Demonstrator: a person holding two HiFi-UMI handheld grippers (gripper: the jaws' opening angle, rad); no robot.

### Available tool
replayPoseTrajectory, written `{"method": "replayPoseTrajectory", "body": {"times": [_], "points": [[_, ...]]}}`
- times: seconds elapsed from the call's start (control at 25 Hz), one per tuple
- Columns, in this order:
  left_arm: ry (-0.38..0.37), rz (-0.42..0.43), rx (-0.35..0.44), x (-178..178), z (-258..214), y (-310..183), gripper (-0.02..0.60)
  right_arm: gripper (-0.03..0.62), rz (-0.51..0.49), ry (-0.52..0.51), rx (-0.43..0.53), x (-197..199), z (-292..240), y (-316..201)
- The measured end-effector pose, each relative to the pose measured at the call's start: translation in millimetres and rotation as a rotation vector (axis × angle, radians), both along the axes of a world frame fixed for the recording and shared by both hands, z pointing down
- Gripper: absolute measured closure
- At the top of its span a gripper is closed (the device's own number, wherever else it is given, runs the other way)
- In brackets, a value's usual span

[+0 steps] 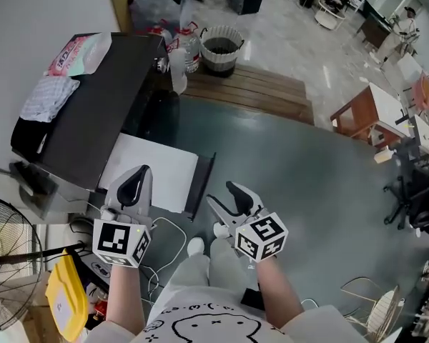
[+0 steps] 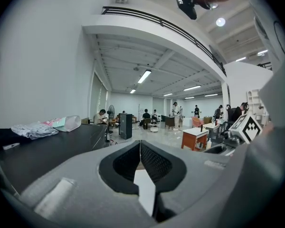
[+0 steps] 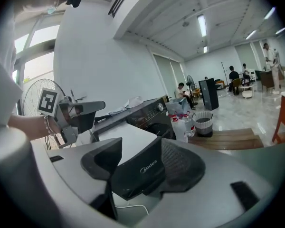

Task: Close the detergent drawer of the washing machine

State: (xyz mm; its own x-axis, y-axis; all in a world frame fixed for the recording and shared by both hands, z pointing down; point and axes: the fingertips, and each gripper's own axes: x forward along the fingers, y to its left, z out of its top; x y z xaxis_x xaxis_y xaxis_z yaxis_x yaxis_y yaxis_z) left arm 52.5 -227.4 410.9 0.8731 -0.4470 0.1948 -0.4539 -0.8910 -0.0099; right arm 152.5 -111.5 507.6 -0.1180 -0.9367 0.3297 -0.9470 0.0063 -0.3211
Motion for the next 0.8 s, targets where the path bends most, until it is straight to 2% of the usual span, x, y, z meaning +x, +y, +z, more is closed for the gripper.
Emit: {"method": "replayPoseTrajectory", "body": {"times": [0.36,0.52,0.68,0.8], "points": [[-0.032,-0.072,-0.029,6.4,11.4,2.2,0.565,0.353,-0.179,-0.116,-0.117,-16.3,63.4,-1.1],[-0.057,-0.108,-0.026,2.9,12.8,1.5,0.565,0.336,-0.247,-0.228,-0.129,-23.1,80.6,-4.6],[-0.090,-0.135,-0.016,1.3,12.2,2.1,0.565,0.300,-0.309,-0.405,-0.116,-22.8,94.5,-5.9],[-0.109,-0.152,-0.009,1.0,12.0,1.4,0.565,0.299,-0.373,-0.502,-0.114,-25.2,103.2,-6.6]]}}
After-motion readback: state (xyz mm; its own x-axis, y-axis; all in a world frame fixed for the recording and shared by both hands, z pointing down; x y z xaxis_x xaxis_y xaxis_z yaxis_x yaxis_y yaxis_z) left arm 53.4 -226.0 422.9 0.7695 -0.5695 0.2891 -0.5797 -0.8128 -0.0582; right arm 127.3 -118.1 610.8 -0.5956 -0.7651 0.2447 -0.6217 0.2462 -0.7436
